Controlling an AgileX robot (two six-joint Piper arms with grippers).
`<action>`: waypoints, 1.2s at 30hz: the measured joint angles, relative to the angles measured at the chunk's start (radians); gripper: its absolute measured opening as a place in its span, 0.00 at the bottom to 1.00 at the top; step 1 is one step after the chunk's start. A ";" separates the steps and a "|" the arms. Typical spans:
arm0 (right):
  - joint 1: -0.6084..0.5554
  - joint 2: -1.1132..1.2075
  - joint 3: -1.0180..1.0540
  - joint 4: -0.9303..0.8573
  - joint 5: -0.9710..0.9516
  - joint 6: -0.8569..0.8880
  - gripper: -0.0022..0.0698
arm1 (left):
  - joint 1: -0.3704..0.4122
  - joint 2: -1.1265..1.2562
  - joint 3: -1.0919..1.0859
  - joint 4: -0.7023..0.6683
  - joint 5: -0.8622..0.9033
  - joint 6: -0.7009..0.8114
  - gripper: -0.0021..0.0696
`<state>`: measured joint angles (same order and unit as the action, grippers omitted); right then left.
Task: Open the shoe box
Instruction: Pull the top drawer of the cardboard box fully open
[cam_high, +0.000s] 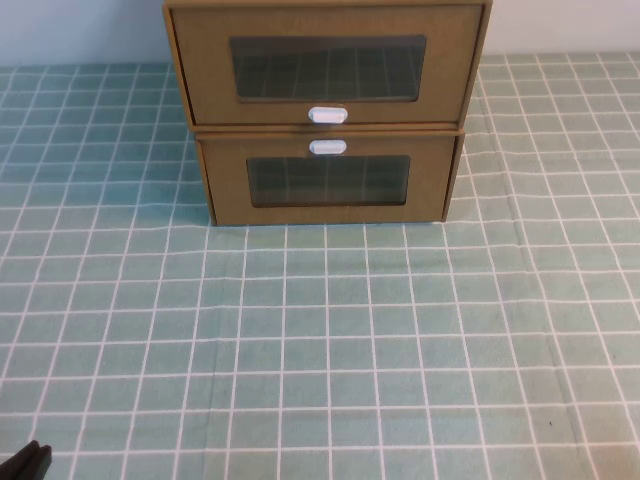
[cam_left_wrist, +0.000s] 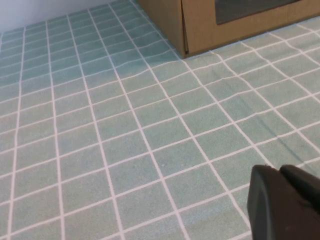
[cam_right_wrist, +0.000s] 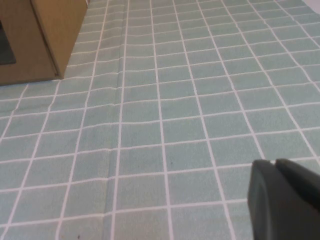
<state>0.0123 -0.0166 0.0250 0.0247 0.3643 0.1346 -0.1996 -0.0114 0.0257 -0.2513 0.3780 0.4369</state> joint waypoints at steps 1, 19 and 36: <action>0.000 0.000 0.000 0.000 0.000 0.000 0.01 | 0.000 0.000 0.000 -0.004 0.000 0.000 0.02; 0.000 0.000 0.000 -0.047 0.000 0.000 0.01 | 0.000 0.000 0.000 -0.029 0.000 0.000 0.02; 0.000 0.000 0.000 -0.025 -0.039 0.000 0.01 | 0.000 0.000 0.000 -0.029 -0.012 0.000 0.02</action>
<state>0.0123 -0.0166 0.0250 0.0000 0.3251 0.1346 -0.1996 -0.0114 0.0257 -0.2798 0.3660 0.4369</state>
